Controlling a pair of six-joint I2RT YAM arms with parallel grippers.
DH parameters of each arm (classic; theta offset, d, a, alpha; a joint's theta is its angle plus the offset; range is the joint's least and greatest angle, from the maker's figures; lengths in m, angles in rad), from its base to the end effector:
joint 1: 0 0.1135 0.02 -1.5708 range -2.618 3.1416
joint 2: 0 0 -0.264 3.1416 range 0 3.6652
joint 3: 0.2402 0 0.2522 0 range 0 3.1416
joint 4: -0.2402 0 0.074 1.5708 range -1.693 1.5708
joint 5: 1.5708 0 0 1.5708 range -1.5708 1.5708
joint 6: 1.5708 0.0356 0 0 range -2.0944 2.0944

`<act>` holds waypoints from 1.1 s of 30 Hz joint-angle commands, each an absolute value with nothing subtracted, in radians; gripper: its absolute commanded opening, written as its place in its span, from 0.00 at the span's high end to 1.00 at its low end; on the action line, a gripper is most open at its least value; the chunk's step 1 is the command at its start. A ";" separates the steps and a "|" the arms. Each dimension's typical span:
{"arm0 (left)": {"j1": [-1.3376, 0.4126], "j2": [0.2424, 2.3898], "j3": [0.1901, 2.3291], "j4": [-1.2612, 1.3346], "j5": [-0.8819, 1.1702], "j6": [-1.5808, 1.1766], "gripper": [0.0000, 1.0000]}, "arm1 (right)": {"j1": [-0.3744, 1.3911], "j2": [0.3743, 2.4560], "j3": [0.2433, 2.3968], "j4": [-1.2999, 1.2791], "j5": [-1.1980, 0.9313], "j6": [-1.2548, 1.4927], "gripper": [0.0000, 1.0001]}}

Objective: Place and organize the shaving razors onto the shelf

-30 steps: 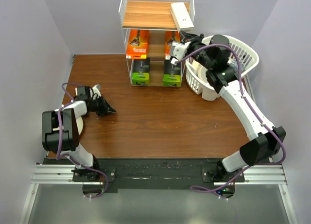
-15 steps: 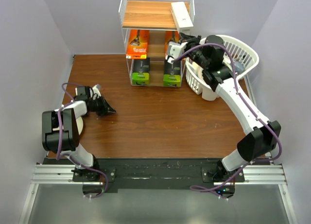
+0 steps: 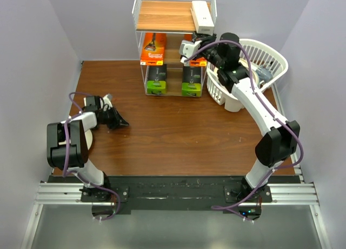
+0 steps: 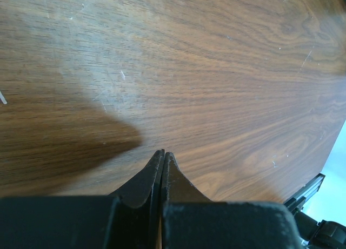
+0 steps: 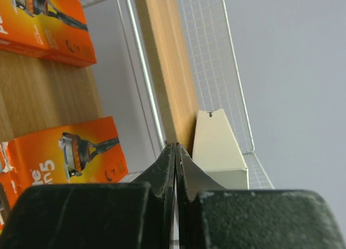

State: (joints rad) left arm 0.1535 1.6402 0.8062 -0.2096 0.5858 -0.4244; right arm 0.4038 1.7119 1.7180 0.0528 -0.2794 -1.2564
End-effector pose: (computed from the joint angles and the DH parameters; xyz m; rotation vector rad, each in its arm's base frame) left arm 0.2990 0.0263 0.1462 -0.5319 2.5238 -0.8619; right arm 0.3729 0.1700 0.4427 -1.2712 0.8560 -0.4708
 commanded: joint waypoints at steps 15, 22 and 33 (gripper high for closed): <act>0.129 1.663 0.856 -0.204 0.581 -0.396 1.00 | 0.445 1.614 1.706 -0.023 -0.393 -1.174 0.62; 0.118 1.664 0.851 -0.201 0.584 -0.396 1.00 | 0.446 1.540 1.635 -0.054 -0.393 -1.305 0.34; 0.114 1.667 0.851 -0.201 0.584 -0.394 1.00 | 0.436 1.649 1.703 -0.005 -0.273 -1.367 0.24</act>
State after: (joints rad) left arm 0.1215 1.6623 0.8234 -0.2108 0.5762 -0.4229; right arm 0.4419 1.5997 1.6405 -0.0357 -0.3309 -1.3499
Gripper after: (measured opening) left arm 0.012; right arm 0.760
